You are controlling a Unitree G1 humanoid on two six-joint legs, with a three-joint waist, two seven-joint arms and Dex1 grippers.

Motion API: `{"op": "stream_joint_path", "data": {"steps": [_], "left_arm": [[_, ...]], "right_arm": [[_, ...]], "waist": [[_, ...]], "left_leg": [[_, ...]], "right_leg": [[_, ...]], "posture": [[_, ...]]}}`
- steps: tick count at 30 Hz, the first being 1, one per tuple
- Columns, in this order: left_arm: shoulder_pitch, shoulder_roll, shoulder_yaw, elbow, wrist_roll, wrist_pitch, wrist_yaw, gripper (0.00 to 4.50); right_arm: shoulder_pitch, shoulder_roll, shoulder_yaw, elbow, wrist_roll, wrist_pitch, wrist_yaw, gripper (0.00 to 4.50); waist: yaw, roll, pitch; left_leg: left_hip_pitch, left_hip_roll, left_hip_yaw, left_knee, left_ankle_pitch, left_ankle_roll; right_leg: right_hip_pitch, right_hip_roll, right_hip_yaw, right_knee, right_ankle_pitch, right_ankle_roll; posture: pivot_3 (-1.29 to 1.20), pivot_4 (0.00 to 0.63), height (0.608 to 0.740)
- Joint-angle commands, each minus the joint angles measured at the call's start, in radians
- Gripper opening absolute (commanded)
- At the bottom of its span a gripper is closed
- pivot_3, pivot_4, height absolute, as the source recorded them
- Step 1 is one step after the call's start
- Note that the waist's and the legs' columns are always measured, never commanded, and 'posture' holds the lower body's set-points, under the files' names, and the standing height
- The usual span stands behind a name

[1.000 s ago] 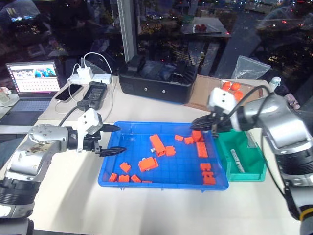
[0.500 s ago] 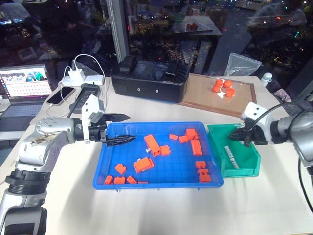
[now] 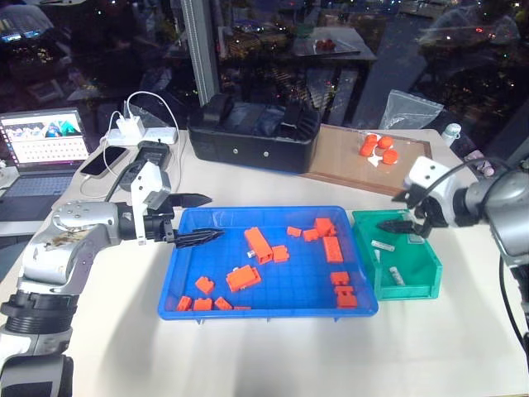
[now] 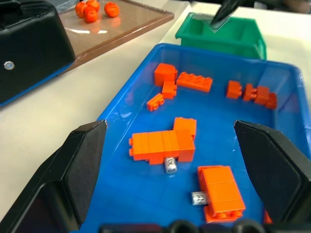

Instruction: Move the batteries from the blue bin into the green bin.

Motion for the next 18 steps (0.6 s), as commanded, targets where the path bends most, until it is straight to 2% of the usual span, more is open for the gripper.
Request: {"op": "stream_joint_path", "data": {"steps": [1,3,7,11,14,18], "left_arm": [[0.013,0.042,0.048,0.015,0.047,-0.034,0.028,4.5],[0.045,0.062,0.063,0.006,0.059,-0.038,0.032,4.5],[0.103,0.085,0.097,-0.029,0.052,-0.03,0.038,4.5],[0.171,0.1,0.143,-0.088,0.033,-0.009,0.055,4.5],[0.196,0.102,0.162,-0.115,0.024,0.004,0.064,4.5],[0.202,0.104,0.168,-0.127,0.018,0.015,0.074,4.5]], "right_arm": [[-0.094,0.13,0.044,-0.069,0.042,0.019,-0.002,4.45],[-0.115,0.25,0.089,-0.091,0.058,0.044,-0.026,4.45],[-0.105,0.4,0.168,-0.091,0.023,0.047,-0.091,4.45],[-0.083,0.624,0.21,-0.067,-0.013,0.163,-0.3,4.45],[-0.073,0.732,0.188,-0.064,-0.045,0.27,-0.448,4.45],[-0.077,0.793,0.182,-0.04,-0.053,0.395,-0.535,4.45]], "waist": [[-0.002,0.0,0.0],[-0.004,0.0,0.0],[0.005,0.0,0.0],[0.014,0.0,0.0],[0.016,-0.001,-0.001],[0.019,-0.001,-0.001]], "left_leg": [[0.0,0.002,0.0,0.0,0.0,0.0],[0.0,0.006,0.0,0.0,0.0,0.0],[0.0,0.012,0.002,0.0,0.0,0.0],[-0.002,0.013,0.003,0.001,0.001,-0.002],[-0.002,0.013,0.004,0.001,0.002,-0.004],[-0.002,0.012,0.006,0.001,0.004,-0.008]], "right_leg": [[0.0,0.002,0.001,0.0,0.0,0.0],[-0.001,0.006,0.001,0.0,0.002,-0.003],[-0.003,0.012,0.0,0.002,0.004,-0.008],[-0.004,0.01,-0.003,0.002,0.004,-0.008],[-0.004,0.009,-0.004,0.003,0.004,-0.009],[-0.005,0.005,-0.007,0.007,0.004,-0.009]], "posture": [[0.0,0.15,0.735],[0.0,0.15,0.735],[0.0,0.15,0.735],[0.0,0.15,0.735],[0.0,0.15,0.735],[0.0,0.15,0.735]]}}
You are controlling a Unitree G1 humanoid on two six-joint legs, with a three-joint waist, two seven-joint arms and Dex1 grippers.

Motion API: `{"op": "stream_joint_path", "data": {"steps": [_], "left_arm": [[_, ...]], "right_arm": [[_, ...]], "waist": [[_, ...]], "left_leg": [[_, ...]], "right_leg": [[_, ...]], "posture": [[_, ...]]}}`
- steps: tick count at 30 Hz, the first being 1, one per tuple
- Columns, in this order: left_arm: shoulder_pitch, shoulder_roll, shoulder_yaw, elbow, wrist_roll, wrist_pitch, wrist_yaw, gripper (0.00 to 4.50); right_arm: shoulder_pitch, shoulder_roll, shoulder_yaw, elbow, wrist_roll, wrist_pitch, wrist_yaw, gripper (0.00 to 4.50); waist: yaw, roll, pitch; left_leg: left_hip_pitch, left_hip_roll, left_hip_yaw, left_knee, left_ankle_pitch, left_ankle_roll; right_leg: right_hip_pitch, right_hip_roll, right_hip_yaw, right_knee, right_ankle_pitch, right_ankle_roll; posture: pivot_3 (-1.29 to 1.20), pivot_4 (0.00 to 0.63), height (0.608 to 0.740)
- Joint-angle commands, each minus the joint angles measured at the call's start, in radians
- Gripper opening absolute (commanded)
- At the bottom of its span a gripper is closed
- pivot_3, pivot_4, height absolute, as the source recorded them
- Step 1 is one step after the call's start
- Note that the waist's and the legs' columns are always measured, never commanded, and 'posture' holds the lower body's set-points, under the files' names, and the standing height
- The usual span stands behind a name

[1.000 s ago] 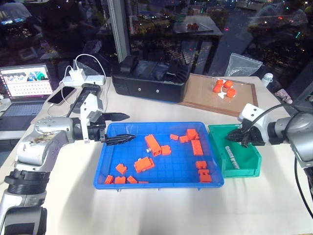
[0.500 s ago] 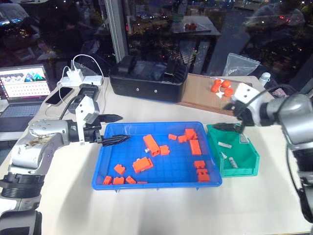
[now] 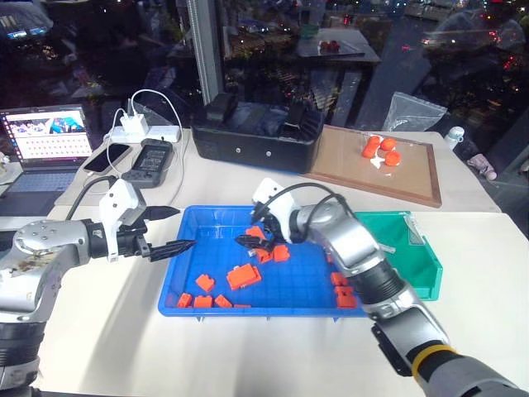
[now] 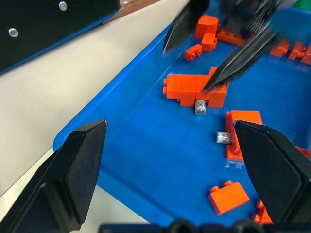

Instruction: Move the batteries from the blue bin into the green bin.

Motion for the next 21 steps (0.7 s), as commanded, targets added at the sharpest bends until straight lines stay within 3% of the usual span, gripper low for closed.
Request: {"op": "stream_joint_path", "data": {"steps": [1,9,10,11,17,18,21], "left_arm": [[-0.005,0.018,0.03,-0.036,-0.015,0.009,0.012,4.5],[-0.019,0.016,0.017,-0.037,-0.012,0.009,0.01,4.5],[-0.022,0.015,0.015,-0.037,-0.013,0.009,0.009,4.5],[-0.024,0.013,0.012,-0.037,-0.013,0.009,0.01,4.5],[-0.039,0.005,0.0,-0.03,-0.012,0.004,0.007,4.5],[-0.042,0.004,-0.002,-0.027,-0.011,0.003,0.007,4.5],[-0.05,-0.001,-0.01,-0.02,-0.007,0.0,0.005,4.5]], "right_arm": [[-0.017,0.037,-0.04,0.008,-0.008,0.11,-0.084,4.45],[-0.019,0.103,-0.065,0.115,-0.011,0.151,-0.193,4.45],[-0.02,0.109,-0.069,0.126,-0.009,0.147,-0.201,3.95],[-0.021,0.112,-0.071,0.136,-0.009,0.143,-0.206,3.79],[-0.05,0.108,-0.102,0.107,0.012,0.147,-0.202,1.74],[-0.057,0.103,-0.106,0.092,0.016,0.156,-0.197,1.51],[-0.079,0.061,-0.111,0.018,0.045,0.205,-0.161,1.49]], "waist": [[-0.001,0.0,0.0],[-0.018,0.0,0.0],[-0.018,0.0,0.0],[-0.018,0.0,0.0],[-0.02,0.0,0.0],[-0.02,0.0,0.0],[-0.018,0.0,0.0]], "left_leg": [[0.001,0.0,0.0,0.0,0.0,0.0],[0.001,0.001,0.001,-0.002,0.0,0.0],[0.001,0.001,0.001,-0.002,0.0,0.0],[0.001,0.001,0.001,-0.002,0.0,0.0],[0.001,0.001,0.001,-0.002,0.0,0.0],[0.001,0.001,0.001,-0.002,0.0,0.0],[0.001,0.001,0.001,-0.002,0.0,0.0]], "right_leg": [[0.0,0.0,0.0,0.0,0.0,0.0],[0.0,0.001,0.0,0.002,-0.001,-0.002],[0.0,0.001,0.0,0.002,-0.001,-0.002],[-0.001,0.001,0.0,0.002,-0.001,-0.002],[-0.001,0.002,0.0,0.002,-0.001,-0.002],[-0.001,0.001,0.0,0.002,-0.001,-0.002],[0.0,0.001,0.0,0.002,-0.001,-0.002]], "posture": [[0.0,0.15,0.735],[0.0,0.15,0.735],[0.0,0.15,0.735],[0.0,0.15,0.735],[0.0,0.15,0.735],[0.0,0.15,0.735],[0.0,0.15,0.735]]}}
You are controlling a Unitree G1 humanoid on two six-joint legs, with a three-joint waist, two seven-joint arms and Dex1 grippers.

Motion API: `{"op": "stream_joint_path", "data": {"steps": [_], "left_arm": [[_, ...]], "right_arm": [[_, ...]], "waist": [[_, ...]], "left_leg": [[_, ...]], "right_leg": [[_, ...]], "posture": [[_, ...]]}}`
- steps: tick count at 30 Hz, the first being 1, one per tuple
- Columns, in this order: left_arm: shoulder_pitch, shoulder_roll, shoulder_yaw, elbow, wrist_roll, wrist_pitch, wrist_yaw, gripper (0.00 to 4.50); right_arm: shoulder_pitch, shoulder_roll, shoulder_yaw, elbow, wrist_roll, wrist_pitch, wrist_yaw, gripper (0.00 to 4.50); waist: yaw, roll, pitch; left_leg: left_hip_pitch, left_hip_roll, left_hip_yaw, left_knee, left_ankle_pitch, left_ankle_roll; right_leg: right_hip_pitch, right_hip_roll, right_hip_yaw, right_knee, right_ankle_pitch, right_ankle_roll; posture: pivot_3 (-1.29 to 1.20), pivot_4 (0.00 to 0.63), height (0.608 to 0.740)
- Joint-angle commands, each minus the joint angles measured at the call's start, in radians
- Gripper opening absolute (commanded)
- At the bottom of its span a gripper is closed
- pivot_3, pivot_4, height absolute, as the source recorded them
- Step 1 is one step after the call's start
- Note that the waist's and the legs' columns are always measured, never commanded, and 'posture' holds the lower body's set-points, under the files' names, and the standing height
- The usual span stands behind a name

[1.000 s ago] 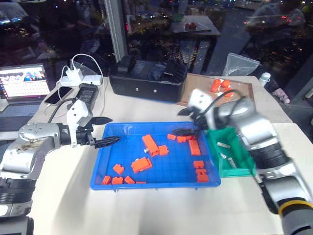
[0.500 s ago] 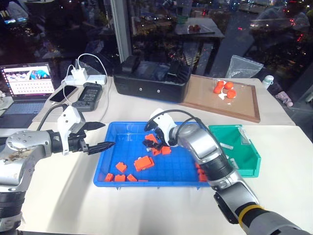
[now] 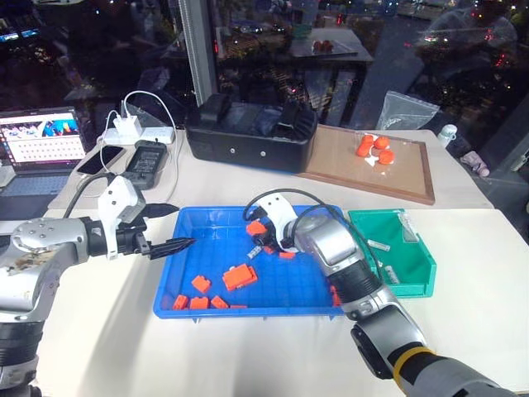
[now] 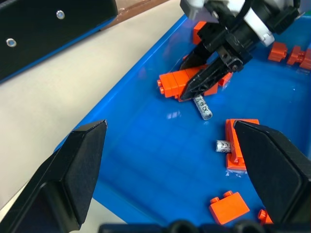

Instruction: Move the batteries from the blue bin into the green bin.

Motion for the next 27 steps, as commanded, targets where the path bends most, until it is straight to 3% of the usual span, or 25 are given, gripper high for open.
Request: {"op": "stream_joint_path", "data": {"steps": [1,6,11,15,17,23,27], "left_arm": [[-0.024,-0.005,-0.008,-0.009,-0.005,-0.018,-0.004,4.5],[-0.049,-0.022,-0.034,0.012,0.004,-0.031,-0.008,4.5],[-0.079,-0.043,-0.062,0.034,0.013,-0.046,-0.014,4.5],[-0.095,-0.049,-0.079,0.048,0.017,-0.055,-0.02,4.5],[-0.101,-0.05,-0.085,0.054,0.02,-0.058,-0.025,4.5],[-0.107,-0.046,-0.086,0.061,0.024,-0.059,-0.03,4.5],[-0.102,-0.044,-0.08,0.053,0.022,-0.055,-0.026,4.5]], "right_arm": [[-0.054,-0.056,-0.028,-0.149,0.051,0.075,0.054,1.49],[-0.04,-0.21,0.007,-0.304,0.11,0.155,0.143,1.49],[0.083,-0.46,0.11,-0.504,0.174,0.059,0.322,1.49],[0.162,-0.551,0.134,-0.565,0.201,0.048,0.368,1.49],[0.181,-0.588,0.158,-0.582,0.208,0.036,0.397,2.49],[0.127,-0.536,0.15,-0.495,0.167,-0.088,0.357,4.32],[0.063,-0.445,0.155,-0.355,0.115,-0.226,0.318,4.41]], "waist": [[0.001,0.0,0.0],[0.005,0.0,0.0],[0.007,0.0,0.0],[0.002,-0.001,0.0],[0.0,-0.001,0.0],[0.003,-0.001,0.0],[0.003,-0.001,0.0]], "left_leg": [[0.0,0.0,0.0,0.0,0.0,0.0],[-0.001,0.0,0.0,0.0,0.0,0.0],[0.0,0.0,0.0,-0.002,0.0,0.0],[0.0,0.0,0.0,-0.004,0.0,0.0],[-0.001,0.0,0.0,-0.004,0.0,0.0],[0.0,0.0,0.0,-0.004,0.0,0.0],[0.0,0.0,0.0,-0.003,0.0,0.0]], "right_leg": [[0.0,0.0,0.0,0.0,0.0,0.0],[0.0,-0.001,0.0,-0.001,0.0,0.0],[0.0,0.0,0.0,-0.004,0.0,0.0],[0.001,0.0,0.0,-0.008,0.0,0.0],[0.001,0.0,0.0,-0.008,0.0,0.0],[0.001,0.001,0.001,-0.008,0.0,0.0],[0.0,0.001,0.001,-0.008,0.0,0.0]], "posture": [[0.0,0.15,0.735],[0.0,0.15,0.735],[0.0,0.15,0.735],[0.0,0.15,0.735],[0.0,0.15,0.735],[0.0,0.15,0.735],[0.0,0.15,0.735]]}}
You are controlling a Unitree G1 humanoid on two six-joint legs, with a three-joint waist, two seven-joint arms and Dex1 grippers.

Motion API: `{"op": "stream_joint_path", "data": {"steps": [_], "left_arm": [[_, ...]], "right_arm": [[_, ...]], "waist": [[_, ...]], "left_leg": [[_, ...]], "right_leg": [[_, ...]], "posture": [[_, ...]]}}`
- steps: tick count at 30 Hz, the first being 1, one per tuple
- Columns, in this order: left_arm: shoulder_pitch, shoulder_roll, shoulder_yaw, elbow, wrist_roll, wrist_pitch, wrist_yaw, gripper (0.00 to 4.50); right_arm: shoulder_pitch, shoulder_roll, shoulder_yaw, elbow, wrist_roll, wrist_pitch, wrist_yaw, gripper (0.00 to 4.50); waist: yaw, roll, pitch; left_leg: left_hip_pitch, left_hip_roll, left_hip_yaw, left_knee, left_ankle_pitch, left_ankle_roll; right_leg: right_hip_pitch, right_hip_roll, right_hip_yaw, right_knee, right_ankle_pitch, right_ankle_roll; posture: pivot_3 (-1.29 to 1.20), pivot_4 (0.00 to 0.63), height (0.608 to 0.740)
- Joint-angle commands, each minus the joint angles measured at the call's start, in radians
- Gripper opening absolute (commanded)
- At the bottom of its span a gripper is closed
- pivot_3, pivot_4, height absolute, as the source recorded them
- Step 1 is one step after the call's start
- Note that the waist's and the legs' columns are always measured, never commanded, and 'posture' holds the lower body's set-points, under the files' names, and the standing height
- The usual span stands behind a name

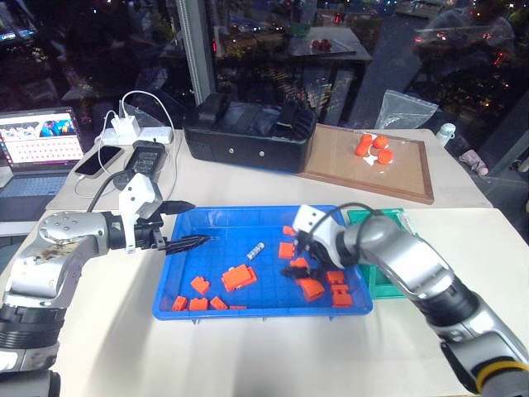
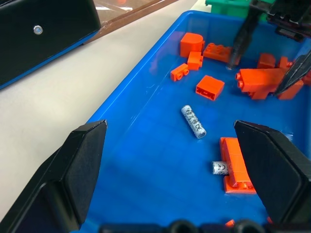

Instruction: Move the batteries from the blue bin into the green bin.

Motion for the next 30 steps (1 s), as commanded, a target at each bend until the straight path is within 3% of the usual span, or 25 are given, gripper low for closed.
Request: {"op": "stream_joint_path", "data": {"steps": [1,5,9,20,23,30], "left_arm": [[-0.01,0.013,0.022,-0.021,0.0,-0.013,0.001,4.5],[0.004,0.017,0.025,-0.036,0.003,-0.012,0.008,4.5],[0.003,0.022,0.034,-0.043,0.0,-0.005,0.013,4.5],[-0.031,0.032,0.019,-0.04,-0.002,0.008,0.01,4.5],[-0.039,0.033,0.013,-0.032,0.003,0.007,0.006,4.5],[-0.056,0.023,-0.002,-0.023,0.008,0.004,0.003,4.5]], "right_arm": [[-0.063,0.056,0.0,0.098,-0.052,-0.144,-0.018,4.41],[-0.112,0.221,-0.012,0.228,-0.038,-0.046,-0.082,4.41],[-0.1,0.303,0.009,0.266,-0.064,0.018,-0.141,4.41],[-0.031,0.397,-0.014,0.365,-0.096,0.028,-0.258,4.41],[-0.021,0.401,-0.013,0.37,-0.103,0.019,-0.263,3.72],[-0.003,0.384,-0.03,0.337,-0.106,0.022,-0.261,1.32]], "waist": [[0.002,0.0,0.0],[0.004,0.0,0.0],[0.006,0.0,0.0],[0.003,0.0,0.0],[0.003,-0.001,0.0],[0.001,-0.001,-0.001]], "left_leg": [[0.0,0.0,0.0,0.0,0.0,0.0],[0.0,0.0,0.0,0.0,0.0,0.0],[-0.001,0.001,0.0,0.0,0.0,0.0],[-0.001,0.0,0.0,0.001,0.0,0.0],[0.0,0.0,0.0,0.001,0.0,0.0],[0.0,0.0,0.0,0.001,0.0,0.0]], "right_leg": [[0.0,0.0,0.0,0.0,0.0,0.0],[0.001,0.0,0.0,0.0,0.0,0.0],[0.0,0.001,0.0,0.001,0.0,0.0],[0.001,0.0,-0.001,0.001,0.0,0.0],[0.001,0.0,-0.001,0.001,0.0,0.0],[0.001,0.0,-0.001,0.002,0.0,0.0]], "posture": [[0.0,0.15,0.735],[0.0,0.15,0.735],[0.0,0.15,0.735],[0.0,0.15,0.735],[0.0,0.15,0.735],[0.0,0.15,0.735]]}}
